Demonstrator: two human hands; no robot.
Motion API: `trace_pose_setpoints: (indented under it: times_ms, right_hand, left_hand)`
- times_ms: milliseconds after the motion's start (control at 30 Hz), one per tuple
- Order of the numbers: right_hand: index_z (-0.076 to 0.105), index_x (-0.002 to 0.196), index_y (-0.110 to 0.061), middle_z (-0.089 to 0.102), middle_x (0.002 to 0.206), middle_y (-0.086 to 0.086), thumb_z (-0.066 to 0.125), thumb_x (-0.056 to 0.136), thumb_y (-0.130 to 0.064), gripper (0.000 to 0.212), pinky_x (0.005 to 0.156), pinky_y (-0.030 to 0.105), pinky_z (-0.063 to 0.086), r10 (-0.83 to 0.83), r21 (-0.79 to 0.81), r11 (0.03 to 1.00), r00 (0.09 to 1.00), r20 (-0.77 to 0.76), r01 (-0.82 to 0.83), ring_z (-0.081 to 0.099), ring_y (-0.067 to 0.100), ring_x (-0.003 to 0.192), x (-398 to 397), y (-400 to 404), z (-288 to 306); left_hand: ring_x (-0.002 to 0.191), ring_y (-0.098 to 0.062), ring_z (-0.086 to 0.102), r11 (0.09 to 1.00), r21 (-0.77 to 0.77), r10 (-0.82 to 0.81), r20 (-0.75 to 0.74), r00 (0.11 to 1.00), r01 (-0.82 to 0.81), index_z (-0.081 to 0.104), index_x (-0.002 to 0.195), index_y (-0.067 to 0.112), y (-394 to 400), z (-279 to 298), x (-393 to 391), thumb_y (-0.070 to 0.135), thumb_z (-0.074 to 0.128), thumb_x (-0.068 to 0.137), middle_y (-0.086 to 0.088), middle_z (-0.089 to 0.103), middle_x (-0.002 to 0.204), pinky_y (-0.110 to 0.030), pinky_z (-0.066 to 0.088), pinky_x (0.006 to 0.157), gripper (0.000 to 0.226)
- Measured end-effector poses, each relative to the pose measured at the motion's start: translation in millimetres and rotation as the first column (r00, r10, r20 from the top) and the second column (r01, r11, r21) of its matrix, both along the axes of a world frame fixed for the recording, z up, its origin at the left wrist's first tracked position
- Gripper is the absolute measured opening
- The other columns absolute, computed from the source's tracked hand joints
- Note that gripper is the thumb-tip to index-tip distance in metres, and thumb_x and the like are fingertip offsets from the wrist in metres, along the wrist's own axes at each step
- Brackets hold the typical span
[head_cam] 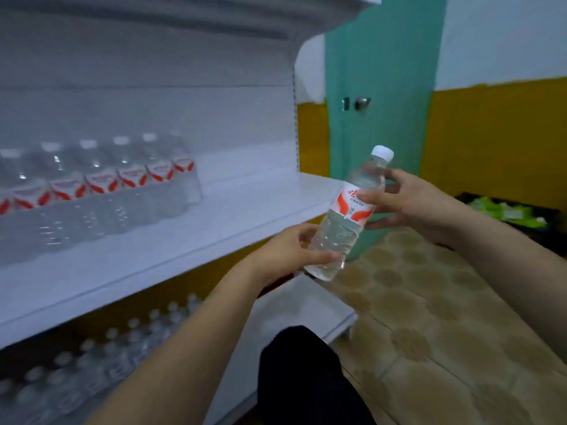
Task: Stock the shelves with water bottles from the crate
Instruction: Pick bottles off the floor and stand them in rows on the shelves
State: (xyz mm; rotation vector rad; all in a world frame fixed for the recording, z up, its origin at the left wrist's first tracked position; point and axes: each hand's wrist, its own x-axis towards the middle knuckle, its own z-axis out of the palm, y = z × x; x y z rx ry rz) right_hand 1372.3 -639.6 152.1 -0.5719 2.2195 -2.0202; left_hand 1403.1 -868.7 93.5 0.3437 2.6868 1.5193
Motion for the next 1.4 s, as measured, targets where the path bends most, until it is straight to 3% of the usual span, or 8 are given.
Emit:
trace_pose_setpoints:
  times_ms: [233,433,667,867,967,1067,1233,1400]
  right_hand:
    - [0.037,0.140,-0.029,0.066,0.118,-0.006,0.078,0.073,-0.046,0.081,0.091,0.043,0.055,0.023,0.140,0.990,0.958,-0.284,0.018,0.065,0.012,0.105,-27.5,-144.2,37.6]
    - [0.021,0.144,-0.025,0.054,0.113,-0.010,0.079,0.079,-0.030,0.088,0.076,0.018,0.045,0.065,0.210,0.978,0.922,-0.380,0.017,0.056,0.010,0.100,-71.2,-261.4,19.5]
    - [0.024,0.144,-0.024,0.052,0.116,-0.010,0.078,0.080,-0.023,0.084,0.075,0.005,0.039,0.111,0.177,0.983,0.926,-0.360,-0.049,0.051,0.004,0.100,-130.1,-347.2,-7.2]
    - [0.028,0.141,-0.022,0.053,0.120,-0.007,0.077,0.082,-0.020,0.077,0.088,0.019,0.040,0.078,0.136,0.990,0.946,-0.314,-0.037,0.053,0.009,0.105,-176.5,-390.3,-18.2]
    - [0.036,0.136,-0.017,0.057,0.129,0.001,0.076,0.083,-0.025,0.067,0.097,0.030,0.043,0.063,0.172,0.985,0.957,-0.284,-0.014,0.057,0.020,0.117,-188.7,-407.4,-24.5]
    - [0.041,0.134,-0.015,0.058,0.130,0.002,0.075,0.084,-0.028,0.063,0.099,0.031,0.042,0.093,0.224,0.974,0.960,-0.264,-0.033,0.056,0.021,0.120,-200.0,-412.4,-34.2]
    - [0.056,0.117,-0.015,0.065,0.114,0.001,0.078,0.080,-0.028,0.045,0.078,0.012,0.041,0.208,0.412,0.906,0.948,-0.241,-0.094,0.061,0.014,0.098,-224.4,-396.2,-65.7]
    - [0.062,0.099,-0.015,0.068,0.100,0.001,0.081,0.076,-0.023,0.031,0.071,0.020,0.042,0.194,0.437,0.897,0.947,-0.257,-0.065,0.062,0.015,0.087,-240.4,-413.6,-71.5]
  left_hand:
    - [0.102,-0.014,0.065,0.918,0.229,0.358,-0.126,0.925,-0.324,0.054,0.125,0.026,-89.5,41.5,-10.4,0.038,0.086,0.069,0.008,0.062,0.118,-0.032,0.060,0.079,0.066]
    - [0.101,-0.011,0.061,0.814,0.200,0.580,-0.237,0.779,-0.545,0.047,0.120,0.033,-153.5,21.3,-47.8,0.040,0.083,0.073,0.014,0.057,0.111,-0.030,0.055,0.087,0.060]
    - [0.104,-0.009,0.057,0.714,-0.278,0.511,-0.421,0.750,-0.642,0.052,0.134,0.023,-252.9,27.5,-90.1,0.030,0.069,0.087,0.005,0.059,0.121,-0.018,0.042,0.085,0.050]
    - [0.123,-0.015,0.049,0.526,-0.294,0.334,-0.791,0.512,-0.798,0.044,0.142,0.022,-296.2,112.1,-124.8,0.035,0.066,0.089,-0.001,0.048,0.139,-0.027,0.042,0.099,0.059]
    - [0.142,-0.024,0.031,0.442,-0.508,0.242,-0.726,0.644,-0.739,0.015,0.155,0.023,-298.1,138.9,-156.6,0.055,0.070,0.081,-0.004,0.027,0.158,-0.039,0.030,0.114,0.098]
    - [0.142,-0.023,0.033,0.407,-0.657,0.199,-0.615,0.763,-0.635,0.020,0.154,0.023,-297.9,145.0,-180.4,0.058,0.070,0.079,-0.001,0.029,0.158,-0.037,0.029,0.114,0.097]
    - [0.139,-0.020,0.039,0.429,-0.661,0.171,-0.610,0.774,-0.616,0.031,0.150,0.026,-300.0,146.5,-197.2,0.055,0.070,0.081,0.002,0.035,0.156,-0.037,0.036,0.109,0.085]
    - [0.136,-0.023,0.039,0.209,-0.726,0.091,-0.653,0.752,-0.655,0.034,0.149,0.019,-320.0,147.9,-206.7,0.063,0.069,0.077,-0.003,0.042,0.150,-0.039,0.031,0.111,0.091]
